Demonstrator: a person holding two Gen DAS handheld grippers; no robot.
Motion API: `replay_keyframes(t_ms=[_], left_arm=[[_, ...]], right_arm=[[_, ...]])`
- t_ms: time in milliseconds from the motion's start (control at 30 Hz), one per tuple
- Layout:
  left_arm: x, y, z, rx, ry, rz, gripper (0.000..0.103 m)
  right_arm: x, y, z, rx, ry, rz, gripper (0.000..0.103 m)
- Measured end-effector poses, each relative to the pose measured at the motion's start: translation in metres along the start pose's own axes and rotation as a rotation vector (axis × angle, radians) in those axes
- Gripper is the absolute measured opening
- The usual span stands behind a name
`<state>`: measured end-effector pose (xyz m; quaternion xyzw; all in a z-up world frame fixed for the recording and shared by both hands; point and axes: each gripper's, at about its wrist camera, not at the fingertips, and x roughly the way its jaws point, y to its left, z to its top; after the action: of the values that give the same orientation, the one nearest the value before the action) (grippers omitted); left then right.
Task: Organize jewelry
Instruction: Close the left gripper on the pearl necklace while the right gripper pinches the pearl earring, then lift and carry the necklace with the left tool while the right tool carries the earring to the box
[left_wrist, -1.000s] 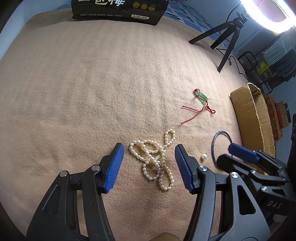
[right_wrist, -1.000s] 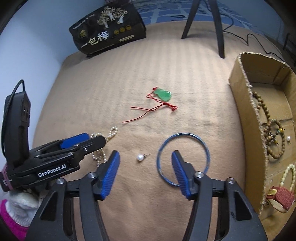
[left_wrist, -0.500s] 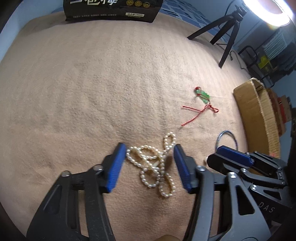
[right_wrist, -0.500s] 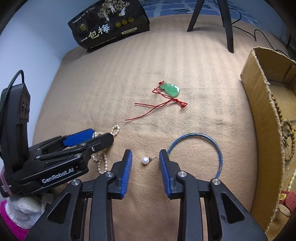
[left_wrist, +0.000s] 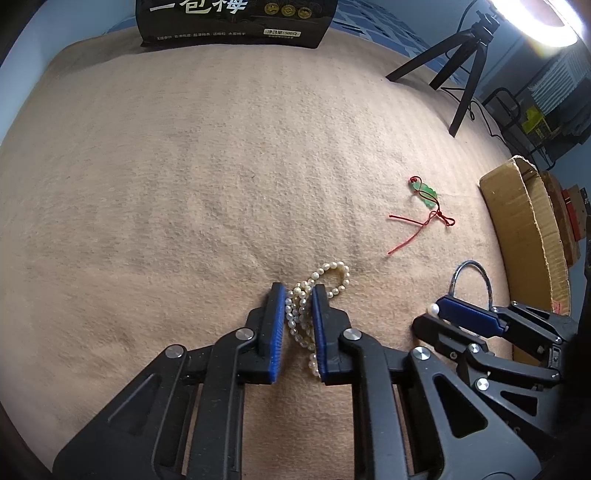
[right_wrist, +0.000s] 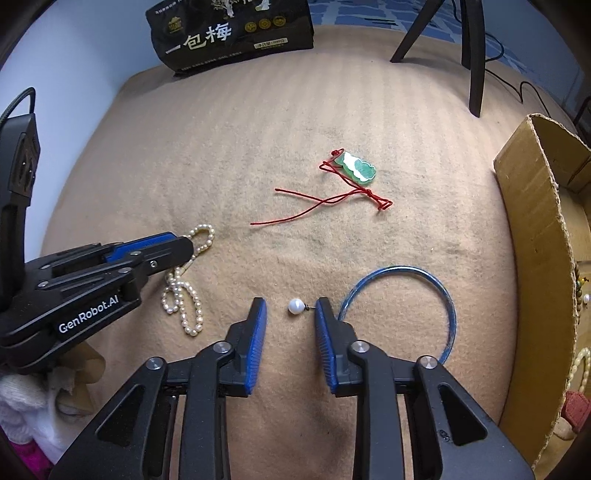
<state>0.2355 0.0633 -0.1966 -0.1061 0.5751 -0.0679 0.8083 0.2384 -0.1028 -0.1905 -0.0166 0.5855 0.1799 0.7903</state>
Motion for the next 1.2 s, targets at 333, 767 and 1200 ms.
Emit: replay_keyframes(t_ms=[333,767,1200], left_arm=[[-0.008,0.003,0.0,-0.004,-0.015,-0.008,0.006],[-0.017,-0.002,0.002,-0.003,-0.038,-0.015,0.006],[-0.014,-0.002,0.002,-0.003,-0.034,-0.015,0.005]], right_arm=[[-0.011,-0.006,0.002,0.019,-0.038,0.03,0.003],[-0.034,-0.011,0.001,0.016,-0.08,0.054,0.003],[-0.02,-0.002,0.007,-0.044,-0.061,0.035,0.038]])
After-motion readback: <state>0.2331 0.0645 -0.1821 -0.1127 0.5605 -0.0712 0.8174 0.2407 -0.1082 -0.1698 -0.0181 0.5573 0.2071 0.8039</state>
